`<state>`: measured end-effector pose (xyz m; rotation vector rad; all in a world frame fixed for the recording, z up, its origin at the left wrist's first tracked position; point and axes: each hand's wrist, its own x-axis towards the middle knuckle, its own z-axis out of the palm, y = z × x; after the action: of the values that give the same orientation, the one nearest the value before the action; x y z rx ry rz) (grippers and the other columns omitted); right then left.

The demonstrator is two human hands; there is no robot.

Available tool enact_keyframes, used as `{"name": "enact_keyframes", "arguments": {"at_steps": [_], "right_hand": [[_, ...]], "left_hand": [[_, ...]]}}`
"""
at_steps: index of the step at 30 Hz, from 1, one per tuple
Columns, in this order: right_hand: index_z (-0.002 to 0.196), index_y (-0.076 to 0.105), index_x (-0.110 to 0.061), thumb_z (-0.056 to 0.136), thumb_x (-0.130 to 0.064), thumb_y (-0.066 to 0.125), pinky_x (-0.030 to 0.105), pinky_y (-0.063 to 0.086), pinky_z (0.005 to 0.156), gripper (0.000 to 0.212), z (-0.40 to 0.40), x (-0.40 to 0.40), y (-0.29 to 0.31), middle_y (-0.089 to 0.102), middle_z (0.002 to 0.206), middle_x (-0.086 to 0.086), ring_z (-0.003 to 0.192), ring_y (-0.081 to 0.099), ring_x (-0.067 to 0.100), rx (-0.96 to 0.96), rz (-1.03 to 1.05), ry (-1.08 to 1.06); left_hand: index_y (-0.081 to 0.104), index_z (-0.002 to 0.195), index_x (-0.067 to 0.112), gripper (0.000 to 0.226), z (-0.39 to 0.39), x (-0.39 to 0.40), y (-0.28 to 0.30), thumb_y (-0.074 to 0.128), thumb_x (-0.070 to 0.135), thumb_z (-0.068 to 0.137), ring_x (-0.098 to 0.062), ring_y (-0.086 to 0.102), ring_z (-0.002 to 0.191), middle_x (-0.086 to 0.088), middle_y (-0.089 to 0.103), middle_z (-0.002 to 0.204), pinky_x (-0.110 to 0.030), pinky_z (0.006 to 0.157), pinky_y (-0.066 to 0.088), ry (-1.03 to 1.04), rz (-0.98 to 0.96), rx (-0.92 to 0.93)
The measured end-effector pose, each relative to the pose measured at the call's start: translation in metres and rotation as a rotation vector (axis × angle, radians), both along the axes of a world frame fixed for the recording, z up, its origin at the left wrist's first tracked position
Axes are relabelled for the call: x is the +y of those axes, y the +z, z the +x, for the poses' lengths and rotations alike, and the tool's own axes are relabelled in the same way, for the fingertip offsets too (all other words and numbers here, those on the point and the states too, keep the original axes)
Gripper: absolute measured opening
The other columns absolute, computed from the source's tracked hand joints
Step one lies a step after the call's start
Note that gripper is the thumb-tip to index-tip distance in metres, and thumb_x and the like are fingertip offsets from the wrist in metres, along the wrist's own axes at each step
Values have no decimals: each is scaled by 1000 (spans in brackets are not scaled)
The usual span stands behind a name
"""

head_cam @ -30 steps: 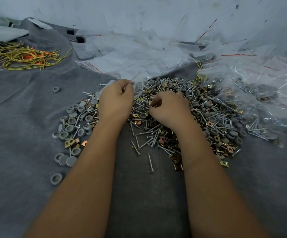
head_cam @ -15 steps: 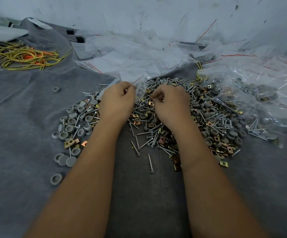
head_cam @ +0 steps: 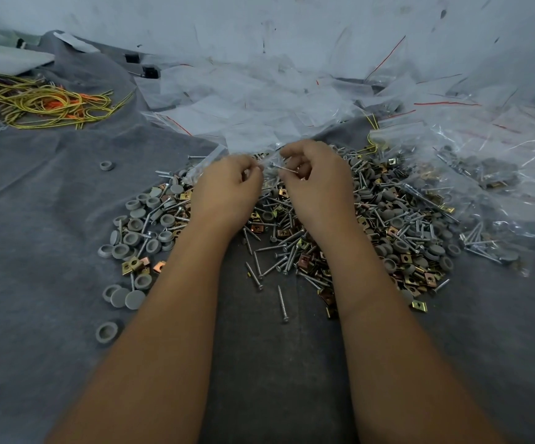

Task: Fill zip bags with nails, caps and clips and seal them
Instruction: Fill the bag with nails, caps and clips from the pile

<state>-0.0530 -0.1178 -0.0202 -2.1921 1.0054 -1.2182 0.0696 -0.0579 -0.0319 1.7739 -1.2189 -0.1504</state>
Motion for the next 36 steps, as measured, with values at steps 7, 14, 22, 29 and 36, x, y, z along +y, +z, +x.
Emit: {"name": "enact_keyframes", "arguments": {"at_steps": [7, 14, 22, 29, 36], "right_hand": [[108, 65, -17, 84, 3, 64, 11, 48, 73, 32, 5, 4, -3, 64, 89, -7, 76, 55, -4, 24, -7, 72], [129, 56, -24, 87, 4, 55, 7, 43, 73, 51, 0, 4, 0, 58, 102, -7, 84, 54, 1, -71, -6, -8], [80, 71, -26, 75, -4, 48, 37, 46, 78, 32, -8, 6, 6, 65, 87, -2, 97, 54, 27, 352, 188, -102], [125, 61, -37, 81, -31, 53, 45, 32, 102, 44, -7, 5, 3, 53, 127, -1, 121, 35, 28, 654, 155, 2], [124, 64, -36, 90, -21, 57, 45, 37, 103, 38, -9, 2, -2, 62, 123, 1, 123, 40, 30, 612, 46, -78]], "left_hand": [[72, 97, 17, 23, -2, 0, 1, 50, 24, 93, -19, 47, 58, 4, 49, 58, -38, 62, 44, -27, 4, -16], [73, 95, 19, 28, 2, -1, -2, 48, 30, 89, -18, 49, 54, 2, 57, 59, -35, 59, 45, 38, -56, 115], [70, 93, 22, 22, 7, -4, -2, 48, 21, 92, -2, 35, 36, 16, 47, 38, -22, 42, 26, 146, -180, 341], [66, 83, 25, 19, 5, -3, -1, 50, 22, 92, -2, 35, 37, 14, 45, 38, -27, 49, 26, 112, -162, 334], [70, 88, 24, 19, 6, -4, -3, 51, 24, 92, 0, 38, 38, 10, 44, 42, -26, 49, 27, 125, -145, 339]]}}
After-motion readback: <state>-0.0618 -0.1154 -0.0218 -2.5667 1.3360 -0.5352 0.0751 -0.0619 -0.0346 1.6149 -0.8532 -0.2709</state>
